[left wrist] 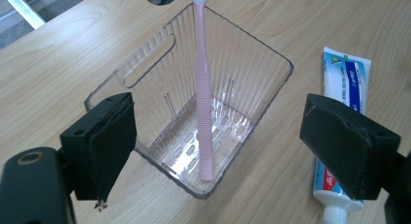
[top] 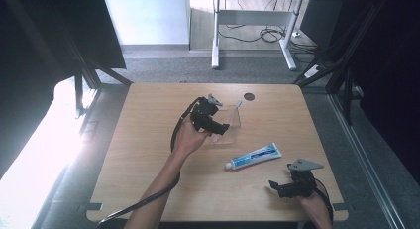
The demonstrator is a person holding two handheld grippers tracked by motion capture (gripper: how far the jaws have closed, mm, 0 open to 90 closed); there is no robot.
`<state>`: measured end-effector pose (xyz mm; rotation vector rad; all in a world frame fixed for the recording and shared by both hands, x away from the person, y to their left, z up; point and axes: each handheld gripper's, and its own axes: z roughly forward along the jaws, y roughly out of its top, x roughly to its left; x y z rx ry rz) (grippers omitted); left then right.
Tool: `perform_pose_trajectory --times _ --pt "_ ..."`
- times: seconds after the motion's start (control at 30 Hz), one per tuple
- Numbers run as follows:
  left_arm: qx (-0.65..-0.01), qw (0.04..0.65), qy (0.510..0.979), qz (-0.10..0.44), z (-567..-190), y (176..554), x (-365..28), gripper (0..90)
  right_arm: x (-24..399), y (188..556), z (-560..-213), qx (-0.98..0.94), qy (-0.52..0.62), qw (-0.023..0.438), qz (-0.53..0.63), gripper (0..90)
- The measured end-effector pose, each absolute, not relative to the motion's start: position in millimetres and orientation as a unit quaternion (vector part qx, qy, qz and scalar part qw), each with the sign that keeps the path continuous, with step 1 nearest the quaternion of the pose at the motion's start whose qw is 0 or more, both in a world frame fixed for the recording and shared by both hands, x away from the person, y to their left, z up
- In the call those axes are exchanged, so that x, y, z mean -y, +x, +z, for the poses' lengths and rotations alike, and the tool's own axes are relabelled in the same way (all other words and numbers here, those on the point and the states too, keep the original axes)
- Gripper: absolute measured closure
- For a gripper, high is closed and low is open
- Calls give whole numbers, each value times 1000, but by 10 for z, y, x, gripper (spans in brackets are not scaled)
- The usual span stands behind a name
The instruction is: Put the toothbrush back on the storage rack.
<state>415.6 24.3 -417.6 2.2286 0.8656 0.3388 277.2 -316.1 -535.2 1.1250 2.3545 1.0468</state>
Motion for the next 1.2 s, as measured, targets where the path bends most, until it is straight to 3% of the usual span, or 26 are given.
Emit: perform_pose_trajectory --times 1.2 --pt "-318 360 863 157 -4312 3733 -715 133 3148 2766 -5354 -827 394 164 365 0"
